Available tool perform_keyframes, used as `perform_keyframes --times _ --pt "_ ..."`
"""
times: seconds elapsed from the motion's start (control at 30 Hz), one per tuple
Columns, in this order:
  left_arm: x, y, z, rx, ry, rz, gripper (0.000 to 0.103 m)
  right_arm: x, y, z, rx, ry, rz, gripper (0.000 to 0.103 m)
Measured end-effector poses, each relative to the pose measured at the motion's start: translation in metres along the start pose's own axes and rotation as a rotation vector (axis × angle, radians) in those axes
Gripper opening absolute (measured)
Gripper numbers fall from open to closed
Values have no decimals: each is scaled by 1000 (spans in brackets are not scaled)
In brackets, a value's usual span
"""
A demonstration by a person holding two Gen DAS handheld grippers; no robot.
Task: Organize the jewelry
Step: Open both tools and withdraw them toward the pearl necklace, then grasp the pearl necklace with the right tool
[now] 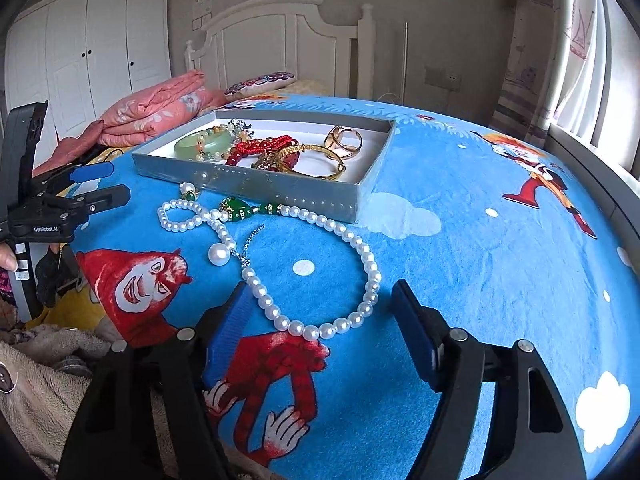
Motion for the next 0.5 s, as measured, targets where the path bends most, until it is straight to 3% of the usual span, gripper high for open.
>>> perform_keyframes --times 0.03,0.13,0.27,0.5 --pt "1 0 4 -10 14 1 100 -1 -2 -2 8 -2 0 56" --pt "3 1 19 -44 58 -6 101 -5 -7 -7 29 0 -3 34" --pt "0 5 36 -96 89 -23 101 -9 -14 -10 35 2 -3 22" --pt "-6 10 42 -110 105 -47 101 -15 -26 -11 26 2 8 12"
Point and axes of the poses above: each gripper's, at about its wrist camera, not at the fingertips, and x roughly against the way its jaws point, z to its right, y to its underside, the point moved 3 cm from there along -x, roughly the way its jaws point, and after that the axes turned 2 degrees about x, right-handed, at the moved point
